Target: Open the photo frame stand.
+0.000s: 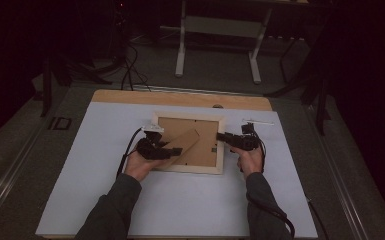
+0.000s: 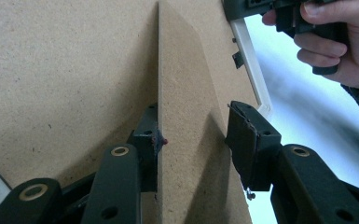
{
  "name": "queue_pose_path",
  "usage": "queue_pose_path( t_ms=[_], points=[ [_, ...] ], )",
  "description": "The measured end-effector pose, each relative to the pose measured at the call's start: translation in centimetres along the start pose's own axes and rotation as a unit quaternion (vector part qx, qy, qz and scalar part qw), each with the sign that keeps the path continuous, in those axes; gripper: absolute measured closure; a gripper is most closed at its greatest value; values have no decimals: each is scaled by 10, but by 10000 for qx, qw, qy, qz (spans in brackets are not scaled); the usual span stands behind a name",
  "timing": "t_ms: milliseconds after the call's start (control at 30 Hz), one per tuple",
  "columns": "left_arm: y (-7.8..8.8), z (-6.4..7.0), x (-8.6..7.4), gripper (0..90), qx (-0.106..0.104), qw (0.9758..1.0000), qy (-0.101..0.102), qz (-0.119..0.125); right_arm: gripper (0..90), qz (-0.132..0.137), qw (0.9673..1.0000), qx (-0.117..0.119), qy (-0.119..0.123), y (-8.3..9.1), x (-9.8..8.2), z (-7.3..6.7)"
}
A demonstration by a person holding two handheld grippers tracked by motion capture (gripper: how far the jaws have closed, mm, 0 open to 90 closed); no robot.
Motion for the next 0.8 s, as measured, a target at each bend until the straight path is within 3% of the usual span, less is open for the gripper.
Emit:
queue_pose_path(
  t_ms=[400,800],
  points=[
    [0,-1,0,607,20,9999,-22,-141,605,25,10000,-11,83,2,1,-2],
    [1,2,3,630,125,9998,-137,-85,609,58,9995,-133,279,8,7,-7]
  ],
)
Point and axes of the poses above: each handheld gripper's, and its own axes: y roughly backward along the jaws, x roughly out of its top, z roughly to its right, the point moved 2 cm from there along -y, roughly forward along the jaws, and after that the axes turned 4 degrees about -x, right-handed, at the moved point
